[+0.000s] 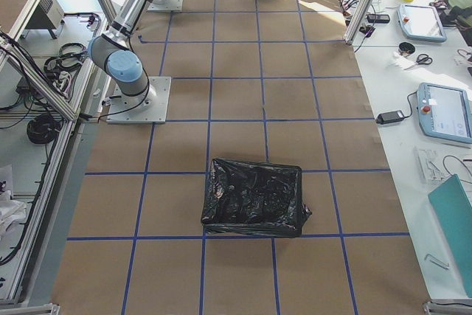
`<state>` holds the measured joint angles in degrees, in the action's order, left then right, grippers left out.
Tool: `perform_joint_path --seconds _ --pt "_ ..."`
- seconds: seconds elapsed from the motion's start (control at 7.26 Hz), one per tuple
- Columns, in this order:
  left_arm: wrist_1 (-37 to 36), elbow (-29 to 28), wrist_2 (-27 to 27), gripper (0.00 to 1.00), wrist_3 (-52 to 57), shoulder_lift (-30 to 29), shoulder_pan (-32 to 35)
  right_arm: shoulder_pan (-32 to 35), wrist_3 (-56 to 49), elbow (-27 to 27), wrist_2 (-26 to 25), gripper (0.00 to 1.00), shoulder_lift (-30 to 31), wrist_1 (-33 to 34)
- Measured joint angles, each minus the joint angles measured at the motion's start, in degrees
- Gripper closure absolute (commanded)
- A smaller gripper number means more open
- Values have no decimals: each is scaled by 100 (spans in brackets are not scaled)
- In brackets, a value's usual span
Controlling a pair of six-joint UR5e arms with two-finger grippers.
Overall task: Sweep and dump trash in nearest bin
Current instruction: 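Sweep the sponge and crumpled wrapper into the dustpan with the right-held brush, then sweep the curly snack piece into the dustpan with the right-held brush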
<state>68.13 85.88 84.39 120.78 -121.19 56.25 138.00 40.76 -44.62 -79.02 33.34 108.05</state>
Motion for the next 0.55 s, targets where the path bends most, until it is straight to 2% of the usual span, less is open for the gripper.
perform_joint_path --seconds 0.14,0.55 --pt "-2 4 -3 100 -1 -6 0 -19 40 -8 118 100 54 44" --pt "2 13 -81 100 0 -15 -1 -82 643 -99 28 100 554 -630"
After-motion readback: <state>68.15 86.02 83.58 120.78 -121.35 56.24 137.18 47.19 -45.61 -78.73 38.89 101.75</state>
